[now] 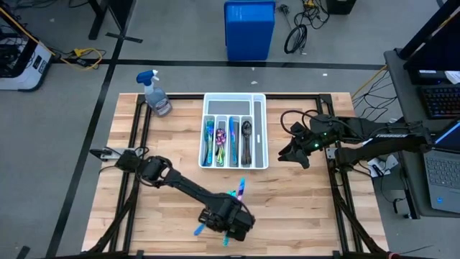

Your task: Sort silverware

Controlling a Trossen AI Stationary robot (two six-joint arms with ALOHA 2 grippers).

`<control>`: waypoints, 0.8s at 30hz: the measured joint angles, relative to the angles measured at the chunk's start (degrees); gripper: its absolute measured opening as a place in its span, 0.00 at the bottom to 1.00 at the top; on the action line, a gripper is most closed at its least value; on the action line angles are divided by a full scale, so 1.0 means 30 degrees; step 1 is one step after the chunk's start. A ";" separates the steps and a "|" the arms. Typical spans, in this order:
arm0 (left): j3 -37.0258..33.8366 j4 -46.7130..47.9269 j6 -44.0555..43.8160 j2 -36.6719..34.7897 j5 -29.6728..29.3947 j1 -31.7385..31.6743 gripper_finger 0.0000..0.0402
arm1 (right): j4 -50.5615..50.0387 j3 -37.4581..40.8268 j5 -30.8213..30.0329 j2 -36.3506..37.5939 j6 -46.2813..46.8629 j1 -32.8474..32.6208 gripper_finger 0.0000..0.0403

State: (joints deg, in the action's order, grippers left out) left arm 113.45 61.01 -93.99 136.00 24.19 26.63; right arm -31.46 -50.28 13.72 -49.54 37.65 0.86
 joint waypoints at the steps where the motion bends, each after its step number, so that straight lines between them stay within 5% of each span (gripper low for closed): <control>1: 0.0000 0.0005 -0.0154 -0.0001 0.0025 0.0135 0.52 | 0.0000 0.0000 0.0000 0.0000 0.0000 0.0000 0.35; 24: 0.0401 0.0187 -0.1474 0.0118 -0.3198 -0.1696 0.52 | 0.0073 0.0000 0.0015 0.0007 -0.0283 0.0006 0.35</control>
State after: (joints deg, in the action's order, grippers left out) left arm 114.65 61.58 -98.41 136.35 14.60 21.54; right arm -31.24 -50.28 13.76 -49.52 36.80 0.88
